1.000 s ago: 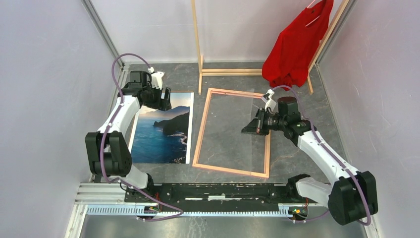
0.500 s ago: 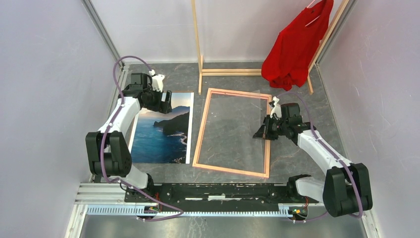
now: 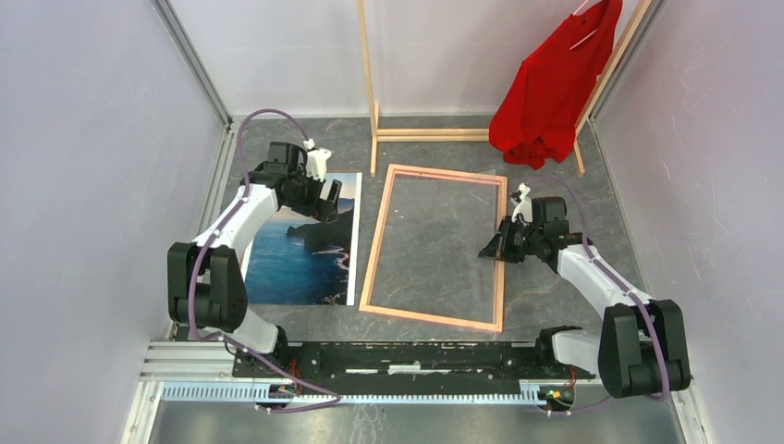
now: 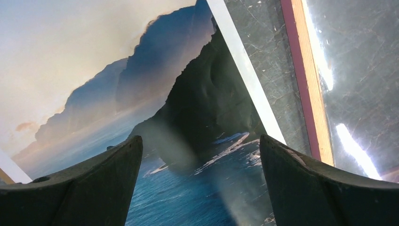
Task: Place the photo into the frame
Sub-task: Place the photo frame item in the photo frame.
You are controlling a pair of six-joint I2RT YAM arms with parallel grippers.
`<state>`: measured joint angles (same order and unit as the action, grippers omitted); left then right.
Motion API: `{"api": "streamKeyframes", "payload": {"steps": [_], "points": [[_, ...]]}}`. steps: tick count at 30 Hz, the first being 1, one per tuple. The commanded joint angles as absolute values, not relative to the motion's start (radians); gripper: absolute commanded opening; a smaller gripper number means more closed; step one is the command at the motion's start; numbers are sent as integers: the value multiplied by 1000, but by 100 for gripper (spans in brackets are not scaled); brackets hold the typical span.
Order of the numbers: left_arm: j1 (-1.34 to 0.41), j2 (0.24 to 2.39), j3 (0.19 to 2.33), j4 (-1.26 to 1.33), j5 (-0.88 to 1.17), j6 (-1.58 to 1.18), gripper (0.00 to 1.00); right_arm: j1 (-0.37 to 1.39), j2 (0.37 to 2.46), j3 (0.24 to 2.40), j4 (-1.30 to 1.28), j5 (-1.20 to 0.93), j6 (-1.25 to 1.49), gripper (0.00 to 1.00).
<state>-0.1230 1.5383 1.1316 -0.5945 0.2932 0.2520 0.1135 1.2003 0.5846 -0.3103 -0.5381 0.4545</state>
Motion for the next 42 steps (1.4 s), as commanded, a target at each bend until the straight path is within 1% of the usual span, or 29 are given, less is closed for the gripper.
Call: {"api": "streamKeyframes", "payload": {"steps": [1, 13, 22, 28, 42], "points": [[-147, 1549, 1124, -559, 270, 277, 100, 87, 1218, 592, -243, -512, 435, 0], [-233, 1585, 1084, -519, 213, 284, 100, 67, 1257, 578, -162, -560, 472, 0], [-314, 1664, 1063, -445, 195, 268, 100, 68, 1164, 527, -58, -660, 492, 0], [-354, 1722, 1042, -359, 128, 264, 100, 68, 1118, 509, -8, -720, 517, 0], [-396, 1755, 1012, -316, 90, 273, 100, 66, 1166, 521, 78, -759, 590, 0]]}}
